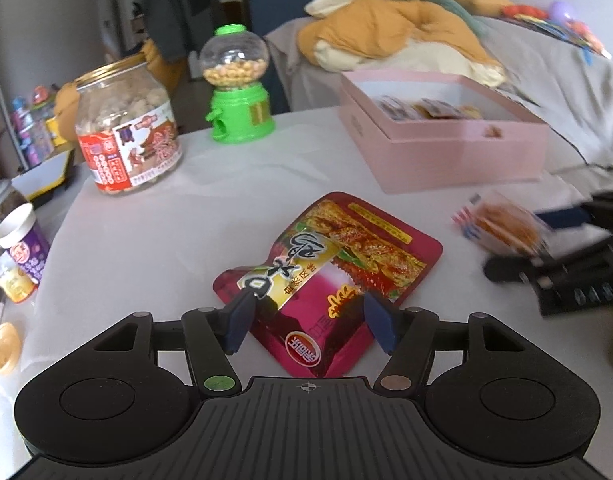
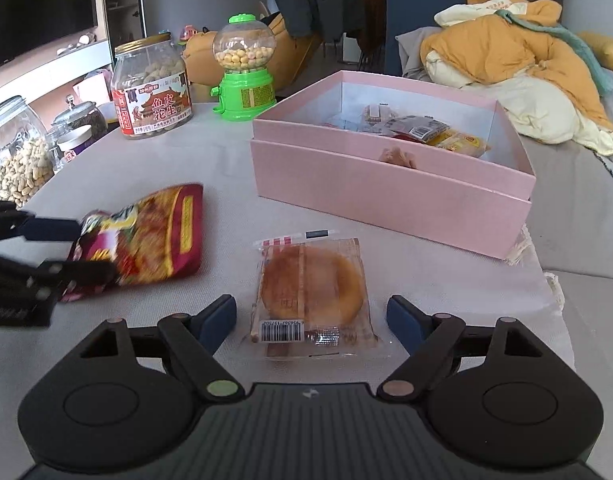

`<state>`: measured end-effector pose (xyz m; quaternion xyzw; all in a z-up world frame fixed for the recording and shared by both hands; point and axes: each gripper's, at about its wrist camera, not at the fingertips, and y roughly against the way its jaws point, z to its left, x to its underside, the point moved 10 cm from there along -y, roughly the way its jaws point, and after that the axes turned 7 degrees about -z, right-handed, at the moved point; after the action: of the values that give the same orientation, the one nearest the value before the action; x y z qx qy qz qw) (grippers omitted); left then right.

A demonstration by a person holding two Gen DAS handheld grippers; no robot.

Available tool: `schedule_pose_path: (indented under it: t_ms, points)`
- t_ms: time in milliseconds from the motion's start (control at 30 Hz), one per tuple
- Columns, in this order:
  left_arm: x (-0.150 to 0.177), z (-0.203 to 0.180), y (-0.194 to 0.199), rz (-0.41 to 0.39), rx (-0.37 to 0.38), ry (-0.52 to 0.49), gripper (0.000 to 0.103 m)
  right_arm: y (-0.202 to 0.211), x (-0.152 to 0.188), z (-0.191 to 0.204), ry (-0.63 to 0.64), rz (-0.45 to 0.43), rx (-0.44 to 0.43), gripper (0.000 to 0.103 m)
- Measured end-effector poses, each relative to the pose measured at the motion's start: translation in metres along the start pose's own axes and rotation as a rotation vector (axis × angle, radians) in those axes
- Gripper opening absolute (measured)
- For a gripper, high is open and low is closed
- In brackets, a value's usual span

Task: Organize snacks
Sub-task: 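Carry the red chip bag and the cake packet toward the pink box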

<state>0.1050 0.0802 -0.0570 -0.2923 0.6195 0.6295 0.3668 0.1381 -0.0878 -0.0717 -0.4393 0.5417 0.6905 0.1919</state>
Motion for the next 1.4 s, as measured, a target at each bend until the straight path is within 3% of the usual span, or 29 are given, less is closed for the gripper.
schedule_pose_path:
  t_ms: [167,300,467,567,700,733,800,900,1100,1233,1367,1400]
  points:
    - [-0.008,0.004,-0.012,-0.005,-0.014,0.043,0.067,0.0,0.0,0.0,0.0,0.0,0.0,0.083]
    - [-0.027,0.008,-0.005,-0.059,0.093,0.102,0.063,-0.001,0.0,0.0,0.002,0.0,0.002,0.084]
    - [-0.046,0.008,-0.012,-0.07,0.131,-0.023,0.063,-0.001,0.0,0.001,0.0,-0.003,0.01,0.085]
    - [-0.037,-0.011,-0.026,0.04,0.246,-0.062,0.065,-0.002,0.0,0.001,0.0,-0.001,0.023,0.088]
    - [-0.027,-0.032,-0.035,0.071,0.192,-0.28,0.075,-0.003,0.0,0.0,-0.005,-0.001,0.02,0.088]
    - [-0.024,-0.036,-0.036,0.078,0.192,-0.302,0.082,-0.003,0.0,-0.001,-0.005,-0.001,0.019,0.088]
    - [-0.022,-0.043,-0.038,0.097,0.195,-0.332,0.084,-0.003,0.0,0.0,-0.005,-0.001,0.018,0.088]
    - [-0.024,-0.037,-0.046,0.128,0.201,-0.299,0.09,-0.003,0.0,0.0,-0.006,-0.001,0.018,0.088]
    - [-0.031,-0.011,-0.072,0.18,0.194,-0.059,0.098,-0.003,0.0,0.001,-0.006,-0.001,0.018,0.088]
    - [-0.031,-0.014,-0.072,0.161,0.159,-0.056,0.098,-0.003,0.0,0.001,-0.006,-0.002,0.018,0.088]
    - [-0.03,-0.014,-0.066,0.125,0.115,-0.028,0.091,-0.003,0.0,0.0,-0.006,-0.002,0.018,0.088]
    - [-0.031,-0.012,-0.062,0.111,0.102,-0.013,0.082,-0.003,0.0,0.001,-0.006,-0.002,0.018,0.088]
